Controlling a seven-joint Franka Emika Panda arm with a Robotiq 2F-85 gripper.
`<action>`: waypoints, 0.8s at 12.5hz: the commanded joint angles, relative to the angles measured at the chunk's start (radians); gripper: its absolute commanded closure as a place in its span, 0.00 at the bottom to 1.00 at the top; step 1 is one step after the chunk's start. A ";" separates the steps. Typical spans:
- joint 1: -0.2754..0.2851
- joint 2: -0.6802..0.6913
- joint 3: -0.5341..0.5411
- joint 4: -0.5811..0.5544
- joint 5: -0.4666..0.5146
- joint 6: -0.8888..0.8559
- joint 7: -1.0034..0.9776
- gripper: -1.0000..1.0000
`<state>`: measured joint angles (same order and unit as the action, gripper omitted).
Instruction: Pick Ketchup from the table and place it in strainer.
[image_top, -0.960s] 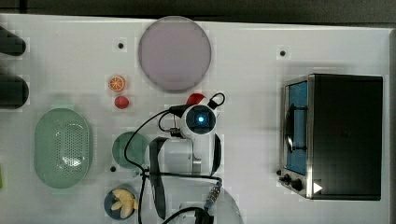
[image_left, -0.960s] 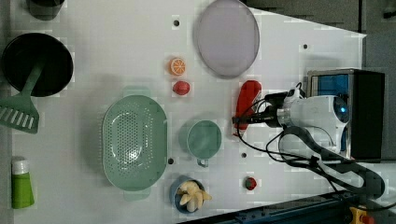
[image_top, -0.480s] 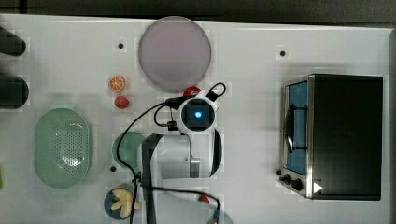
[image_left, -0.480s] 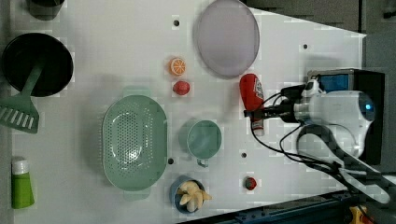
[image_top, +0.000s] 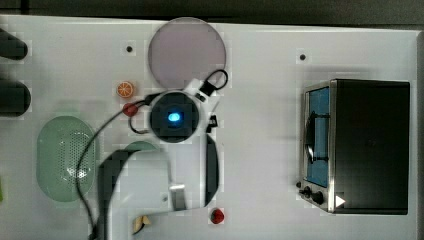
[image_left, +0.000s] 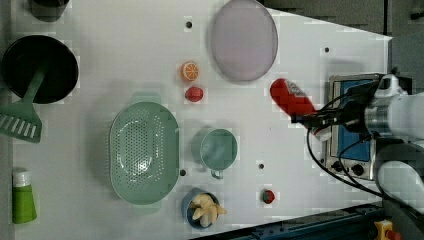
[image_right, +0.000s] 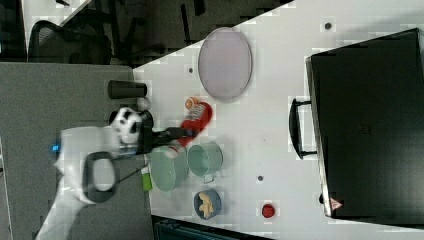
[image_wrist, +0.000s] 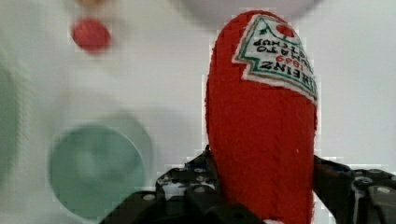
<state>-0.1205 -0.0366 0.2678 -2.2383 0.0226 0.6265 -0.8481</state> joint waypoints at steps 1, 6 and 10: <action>0.050 -0.029 0.096 0.038 0.007 -0.058 0.244 0.37; 0.082 -0.013 0.282 0.050 0.008 -0.062 0.624 0.37; 0.094 0.063 0.415 0.051 0.009 0.026 0.843 0.37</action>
<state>-0.0149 0.0224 0.6855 -2.2109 0.0307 0.6323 -0.1661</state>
